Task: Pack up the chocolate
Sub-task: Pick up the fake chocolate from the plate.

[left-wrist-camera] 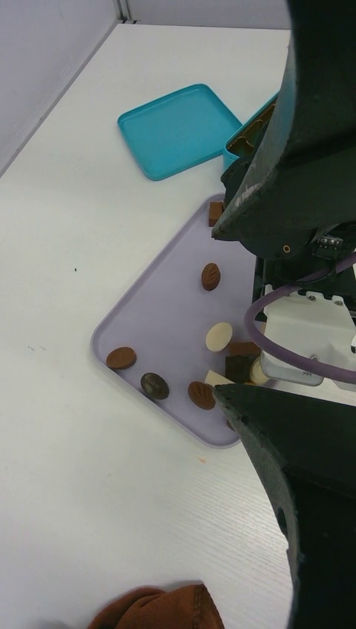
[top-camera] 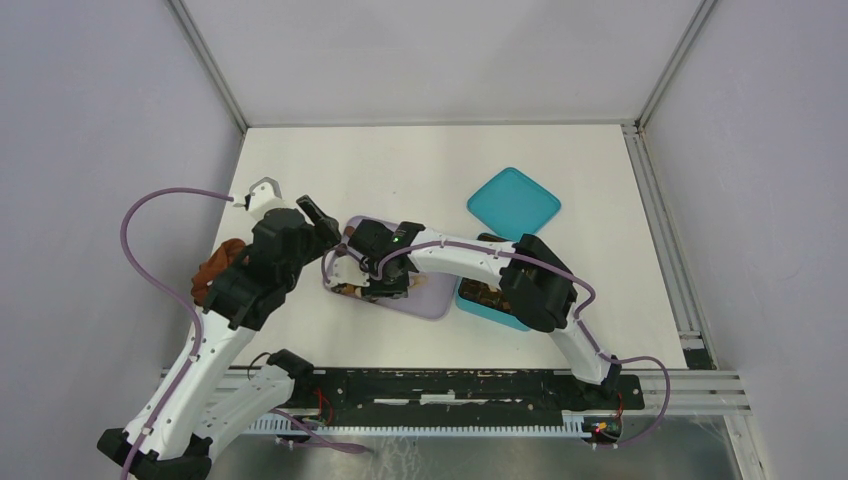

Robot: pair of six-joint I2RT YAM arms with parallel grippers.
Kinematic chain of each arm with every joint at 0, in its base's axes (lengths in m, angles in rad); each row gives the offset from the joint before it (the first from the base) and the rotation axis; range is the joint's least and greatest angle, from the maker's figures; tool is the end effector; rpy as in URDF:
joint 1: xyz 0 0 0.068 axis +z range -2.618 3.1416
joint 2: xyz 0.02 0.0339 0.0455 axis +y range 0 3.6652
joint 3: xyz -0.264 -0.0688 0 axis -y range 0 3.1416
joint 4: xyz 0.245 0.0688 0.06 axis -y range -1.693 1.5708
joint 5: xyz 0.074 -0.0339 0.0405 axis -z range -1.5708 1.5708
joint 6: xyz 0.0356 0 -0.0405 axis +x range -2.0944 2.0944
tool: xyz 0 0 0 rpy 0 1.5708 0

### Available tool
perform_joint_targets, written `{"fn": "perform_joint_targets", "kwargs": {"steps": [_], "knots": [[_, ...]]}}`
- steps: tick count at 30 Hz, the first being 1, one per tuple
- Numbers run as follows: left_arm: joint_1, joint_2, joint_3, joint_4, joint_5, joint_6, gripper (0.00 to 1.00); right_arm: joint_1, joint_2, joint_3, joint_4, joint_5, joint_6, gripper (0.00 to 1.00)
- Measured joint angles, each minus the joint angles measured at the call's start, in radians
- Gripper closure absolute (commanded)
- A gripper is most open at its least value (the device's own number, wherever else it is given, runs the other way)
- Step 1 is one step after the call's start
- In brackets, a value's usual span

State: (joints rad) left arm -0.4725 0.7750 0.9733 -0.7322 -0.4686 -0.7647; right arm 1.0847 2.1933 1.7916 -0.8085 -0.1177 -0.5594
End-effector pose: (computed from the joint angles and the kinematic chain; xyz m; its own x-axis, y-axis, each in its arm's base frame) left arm 0.1416 -0.0543 0.3515 -0.3684 -0.5054 -0.7803 -0.2705 0.8613 -0.4301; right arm 0.2119 0.4100 0.1851 0.1057 -0.9280 -0.3574 -0.9926 -0.0769 -0.0941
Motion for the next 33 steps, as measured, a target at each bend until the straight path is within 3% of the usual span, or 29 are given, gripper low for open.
{"fn": "perform_joint_targets", "kwargs": {"steps": [19, 33], "knots": [[0.0, 0.004, -0.001, 0.0, 0.0, 0.0, 0.23, -0.019, 0.002, -0.023, 0.01, 0.102, 0.017, 0.57], [0.0, 0.008, -0.001, 0.0, 0.0, 0.0, 0.23, -0.026, 0.002, -0.046, 0.006, 0.042, 0.014, 0.55]]}}
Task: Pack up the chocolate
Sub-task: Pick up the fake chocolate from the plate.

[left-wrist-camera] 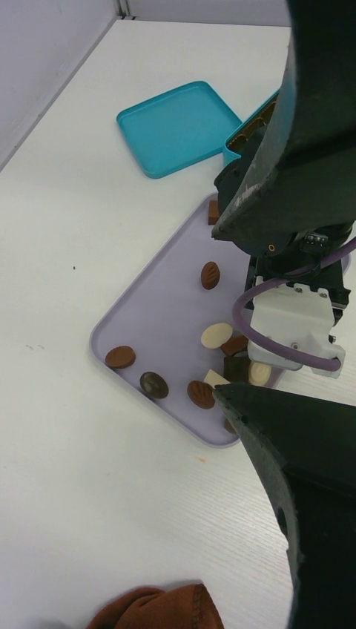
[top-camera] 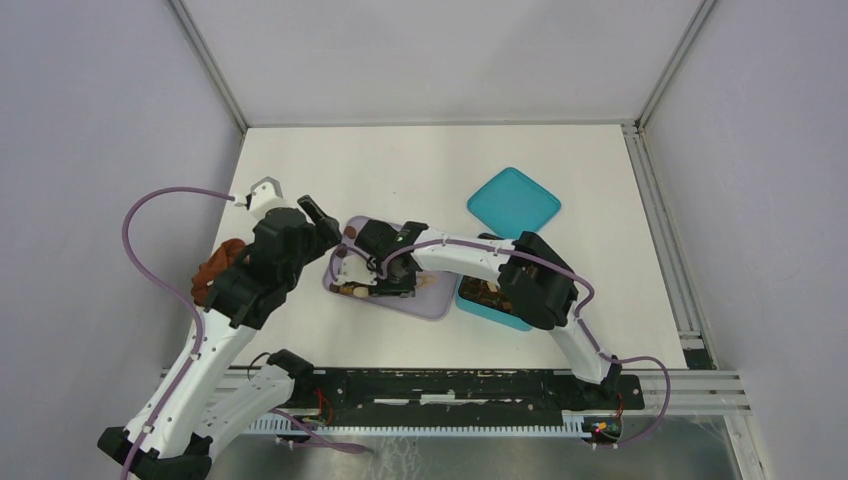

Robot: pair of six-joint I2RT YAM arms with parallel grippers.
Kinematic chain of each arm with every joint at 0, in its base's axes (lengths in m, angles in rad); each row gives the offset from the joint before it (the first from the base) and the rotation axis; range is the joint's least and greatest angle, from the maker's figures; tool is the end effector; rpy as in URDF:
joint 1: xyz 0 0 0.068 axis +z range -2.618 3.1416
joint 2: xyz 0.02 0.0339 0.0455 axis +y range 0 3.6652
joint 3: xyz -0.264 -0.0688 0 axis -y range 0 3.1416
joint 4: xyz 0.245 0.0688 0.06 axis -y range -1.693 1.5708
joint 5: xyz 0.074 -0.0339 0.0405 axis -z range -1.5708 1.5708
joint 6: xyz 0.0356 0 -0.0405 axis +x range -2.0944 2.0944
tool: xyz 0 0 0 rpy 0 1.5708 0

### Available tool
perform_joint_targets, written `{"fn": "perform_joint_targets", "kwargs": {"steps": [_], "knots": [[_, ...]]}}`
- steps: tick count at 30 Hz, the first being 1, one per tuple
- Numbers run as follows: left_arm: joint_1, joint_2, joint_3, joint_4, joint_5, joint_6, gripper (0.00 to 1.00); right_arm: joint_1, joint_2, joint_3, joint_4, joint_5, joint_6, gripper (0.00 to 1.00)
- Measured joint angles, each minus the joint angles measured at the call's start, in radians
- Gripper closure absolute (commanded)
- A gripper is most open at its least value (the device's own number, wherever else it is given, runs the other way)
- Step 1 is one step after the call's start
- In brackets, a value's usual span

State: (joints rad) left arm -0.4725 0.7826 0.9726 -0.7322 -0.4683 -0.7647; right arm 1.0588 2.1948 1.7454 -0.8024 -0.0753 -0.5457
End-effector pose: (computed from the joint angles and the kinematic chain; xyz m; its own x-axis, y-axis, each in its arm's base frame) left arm 0.1432 -0.0552 0.3503 -0.3744 -0.5025 -0.7793 -0.2735 0.8629 -0.4250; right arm 0.2207 0.3983 0.1714 0.0595 -0.9504 -0.3051 -0.9944 -0.0296 -0.1017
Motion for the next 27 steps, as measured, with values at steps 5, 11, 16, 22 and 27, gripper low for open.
{"fn": "perform_joint_targets", "kwargs": {"steps": [5, 11, 16, 22, 27], "knots": [[0.0, 0.0, 0.0, 0.0, 0.0, 0.0, 0.23, 0.008, 0.003, 0.011, -0.009, -0.014, 0.0, 0.53], [0.0, -0.004, 0.0, -0.003, 0.0, 0.0, 0.23, 0.008, 0.029, 0.061, -0.016, -0.014, 0.001, 0.53], [0.0, -0.005, 0.0, -0.008, 0.0, 0.0, 0.23, 0.008, 0.043, 0.078, -0.023, -0.013, 0.002, 0.52], [0.0, -0.005, 0.0, -0.016, -0.001, 0.0, 0.23, 0.009, 0.069, 0.099, -0.028, -0.012, 0.003, 0.51], [0.0, -0.005, 0.0, -0.022, -0.001, 0.0, 0.23, 0.016, 0.08, 0.123, -0.03, -0.011, 0.003, 0.5]]}}
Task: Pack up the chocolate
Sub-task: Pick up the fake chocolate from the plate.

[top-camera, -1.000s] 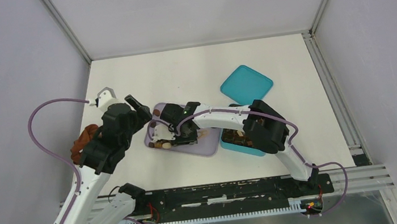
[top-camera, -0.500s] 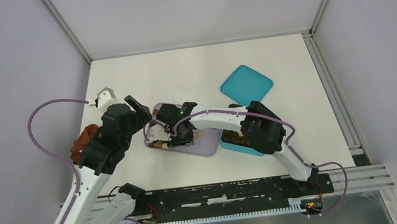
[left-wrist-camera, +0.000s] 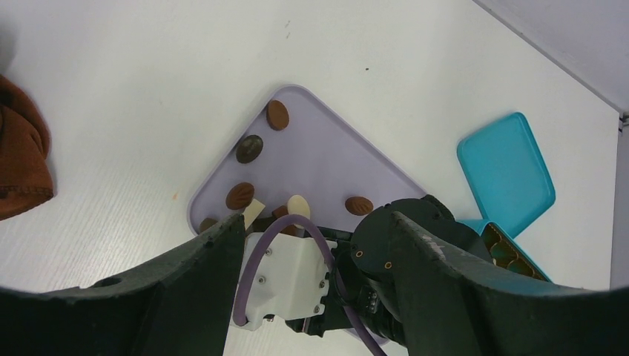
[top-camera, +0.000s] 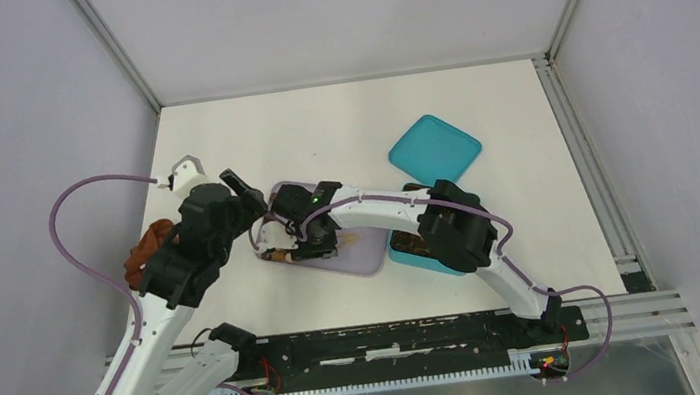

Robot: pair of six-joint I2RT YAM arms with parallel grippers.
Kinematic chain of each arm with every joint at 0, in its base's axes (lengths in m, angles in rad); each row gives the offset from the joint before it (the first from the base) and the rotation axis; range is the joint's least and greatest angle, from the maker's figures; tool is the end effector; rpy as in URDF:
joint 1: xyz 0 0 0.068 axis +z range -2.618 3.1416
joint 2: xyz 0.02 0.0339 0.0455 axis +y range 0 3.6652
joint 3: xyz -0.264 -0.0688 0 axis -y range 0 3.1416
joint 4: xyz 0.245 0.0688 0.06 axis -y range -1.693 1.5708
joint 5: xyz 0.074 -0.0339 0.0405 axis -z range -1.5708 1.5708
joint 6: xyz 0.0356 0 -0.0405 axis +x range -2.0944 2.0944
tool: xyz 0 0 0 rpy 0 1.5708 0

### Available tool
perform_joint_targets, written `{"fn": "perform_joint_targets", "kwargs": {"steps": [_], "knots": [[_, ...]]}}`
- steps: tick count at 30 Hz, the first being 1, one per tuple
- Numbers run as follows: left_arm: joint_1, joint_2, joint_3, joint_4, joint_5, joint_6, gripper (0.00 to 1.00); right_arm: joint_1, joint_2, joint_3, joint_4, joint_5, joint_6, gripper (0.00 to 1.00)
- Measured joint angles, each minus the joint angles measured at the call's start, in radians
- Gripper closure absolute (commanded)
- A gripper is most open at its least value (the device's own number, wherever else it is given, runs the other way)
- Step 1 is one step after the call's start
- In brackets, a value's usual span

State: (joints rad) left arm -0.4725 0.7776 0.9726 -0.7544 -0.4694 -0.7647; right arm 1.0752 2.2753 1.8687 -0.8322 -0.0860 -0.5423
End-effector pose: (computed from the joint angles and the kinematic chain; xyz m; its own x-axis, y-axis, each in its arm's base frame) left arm 0.1411 -0.0540 0.3489 -0.3856 -0.4963 -0.7778 -0.2806 0.8662 -0.4136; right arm 0.2234 0.4197 0.1694 0.0741 -0.9441 -0.3211 -0.9941 -0.0445 -0.0987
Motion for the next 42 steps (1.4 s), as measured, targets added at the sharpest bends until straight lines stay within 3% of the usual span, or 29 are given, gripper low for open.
{"fn": "perform_joint_targets", "kwargs": {"steps": [42], "knots": [[0.0, -0.011, 0.035, -0.035, -0.027, 0.0, 0.23, 0.027, 0.013, 0.014, -0.043, 0.064, -0.023, 0.53]]}}
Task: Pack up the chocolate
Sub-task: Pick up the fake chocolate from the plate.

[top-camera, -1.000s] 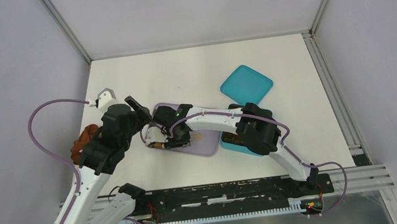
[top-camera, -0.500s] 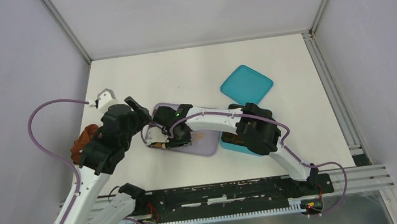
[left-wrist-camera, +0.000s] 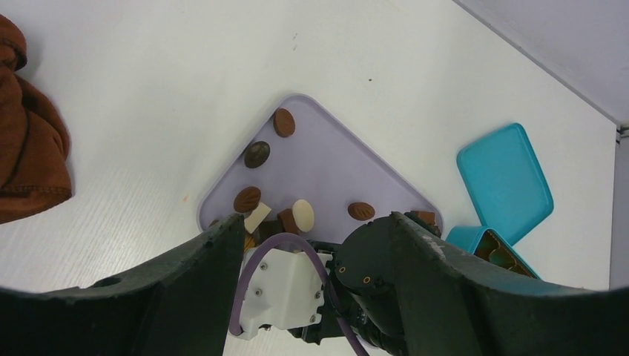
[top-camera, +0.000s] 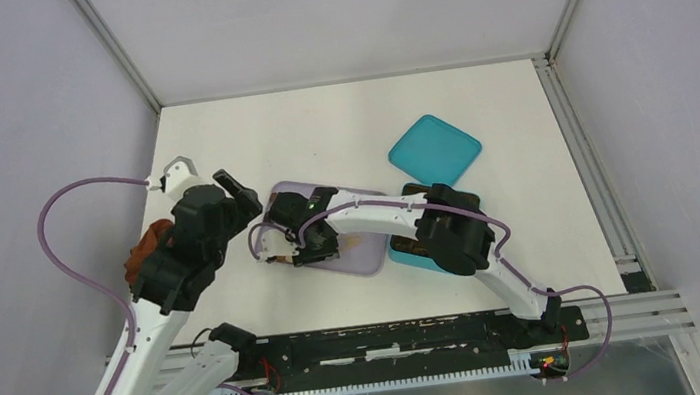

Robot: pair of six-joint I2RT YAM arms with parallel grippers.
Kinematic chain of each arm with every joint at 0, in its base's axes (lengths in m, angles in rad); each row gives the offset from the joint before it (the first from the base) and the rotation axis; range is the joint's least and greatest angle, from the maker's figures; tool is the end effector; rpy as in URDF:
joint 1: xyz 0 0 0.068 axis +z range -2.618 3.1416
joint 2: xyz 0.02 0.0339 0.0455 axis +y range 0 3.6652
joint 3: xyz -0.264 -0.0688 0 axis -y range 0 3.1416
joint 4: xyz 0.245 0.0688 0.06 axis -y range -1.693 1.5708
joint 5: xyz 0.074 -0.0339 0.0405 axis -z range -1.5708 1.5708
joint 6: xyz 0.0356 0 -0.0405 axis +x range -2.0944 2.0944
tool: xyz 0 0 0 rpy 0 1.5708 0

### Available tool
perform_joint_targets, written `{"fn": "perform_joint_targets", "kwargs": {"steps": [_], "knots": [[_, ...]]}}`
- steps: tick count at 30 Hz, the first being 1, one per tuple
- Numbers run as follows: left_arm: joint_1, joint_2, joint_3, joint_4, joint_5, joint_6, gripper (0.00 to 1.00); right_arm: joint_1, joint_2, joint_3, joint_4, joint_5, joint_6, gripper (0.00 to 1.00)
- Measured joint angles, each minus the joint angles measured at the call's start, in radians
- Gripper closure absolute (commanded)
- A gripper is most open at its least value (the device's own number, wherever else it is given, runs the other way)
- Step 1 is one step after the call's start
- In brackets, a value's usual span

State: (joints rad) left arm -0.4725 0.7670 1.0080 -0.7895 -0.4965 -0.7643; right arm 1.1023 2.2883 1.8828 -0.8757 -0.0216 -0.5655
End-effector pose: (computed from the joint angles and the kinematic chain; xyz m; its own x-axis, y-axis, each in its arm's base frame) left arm 0.1354 -0.0502 0.3585 -0.3616 -0.4985 -0.7879 -0.2937 0.8629 -0.4112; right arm 0.2132 0.4230 0.1659 0.1141 -0.9609 -0.2522 -0.9874 -0.0817 -0.1355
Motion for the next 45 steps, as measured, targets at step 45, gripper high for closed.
{"fn": "perform_joint_targets", "kwargs": {"steps": [45], "knots": [[0.0, -0.148, 0.08, 0.051, -0.015, -0.002, 0.22, -0.227, -0.549, -0.316, -0.019, -0.249, -0.009, 0.76]]}}
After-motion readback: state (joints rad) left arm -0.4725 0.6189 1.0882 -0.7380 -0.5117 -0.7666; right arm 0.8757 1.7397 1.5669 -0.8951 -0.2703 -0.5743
